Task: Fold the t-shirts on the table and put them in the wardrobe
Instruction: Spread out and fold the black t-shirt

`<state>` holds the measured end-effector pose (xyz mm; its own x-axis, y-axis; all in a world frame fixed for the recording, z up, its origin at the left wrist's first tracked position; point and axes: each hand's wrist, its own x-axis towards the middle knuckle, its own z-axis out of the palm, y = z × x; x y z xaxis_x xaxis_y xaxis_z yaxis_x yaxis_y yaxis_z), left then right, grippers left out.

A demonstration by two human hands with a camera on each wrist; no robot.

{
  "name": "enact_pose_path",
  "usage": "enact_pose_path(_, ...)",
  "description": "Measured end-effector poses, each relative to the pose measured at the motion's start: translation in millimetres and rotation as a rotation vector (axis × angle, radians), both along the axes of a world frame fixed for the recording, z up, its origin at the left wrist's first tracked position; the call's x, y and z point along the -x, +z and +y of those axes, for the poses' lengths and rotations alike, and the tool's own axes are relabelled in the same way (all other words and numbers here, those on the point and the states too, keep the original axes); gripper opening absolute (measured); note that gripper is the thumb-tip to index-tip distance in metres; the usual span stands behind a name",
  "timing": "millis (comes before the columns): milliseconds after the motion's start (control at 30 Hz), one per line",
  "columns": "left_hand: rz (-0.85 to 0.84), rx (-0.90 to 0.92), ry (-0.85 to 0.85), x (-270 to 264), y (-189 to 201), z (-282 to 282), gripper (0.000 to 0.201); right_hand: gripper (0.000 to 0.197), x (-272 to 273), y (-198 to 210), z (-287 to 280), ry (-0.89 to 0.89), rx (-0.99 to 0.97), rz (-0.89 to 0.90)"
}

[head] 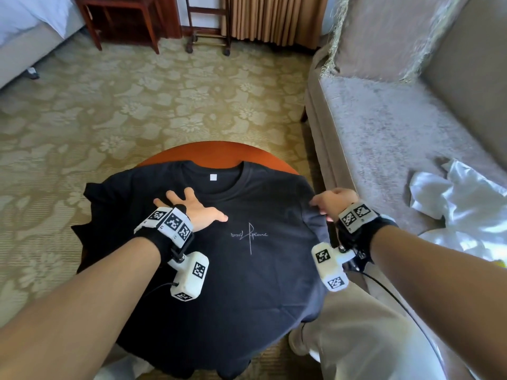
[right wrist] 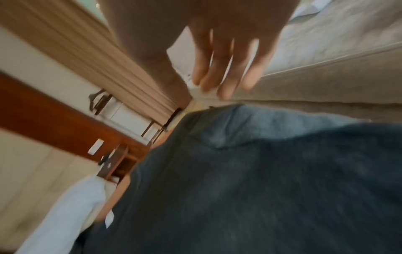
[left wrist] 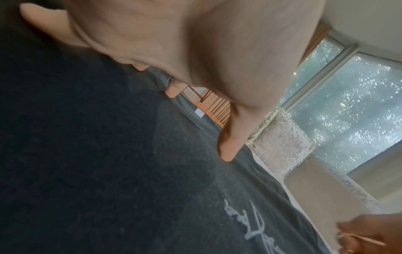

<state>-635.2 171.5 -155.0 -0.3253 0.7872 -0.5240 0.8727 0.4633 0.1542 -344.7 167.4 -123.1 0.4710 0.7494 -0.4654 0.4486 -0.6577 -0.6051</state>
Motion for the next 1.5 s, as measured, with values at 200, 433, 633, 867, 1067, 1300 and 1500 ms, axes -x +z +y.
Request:
enact_pose_path(200,-0.357,-0.170,0.163,26,19,-9,0.091,0.074,61,3,-4,0.210,0.139,-0.285)
enact_pose_path(433,-0.183,-0.476,0.416,122,34,-34,0.059,0.087,187,13,-14,0.579,0.012,-0.287)
enact_pose_path(633,-0.490,-0.217,0.714,191,3,-58,0.063,0.087,276,-11,-31,0.925,0.028,-0.304)
enact_pose_path(867,-0.885,-0.376,0.870,221,-9,-70,0.021,0.091,321,-39,-37,1.062,0.120,-0.433)
enact_pose_path(1067,-1.109,-0.585,1.141,263,-9,-90,0.010,0.096,333,-49,-36,0.977,0.084,-0.484)
enact_pose_path(1300,-1.164,-0.255,1.057,253,-23,-111,0.035,0.105,351,-36,-24,0.909,0.006,-0.453)
enact_pose_path(1500,-1.482,-0.138,0.869,229,-27,-99,0.049,0.116,353,-48,-31,1.092,0.139,-0.505)
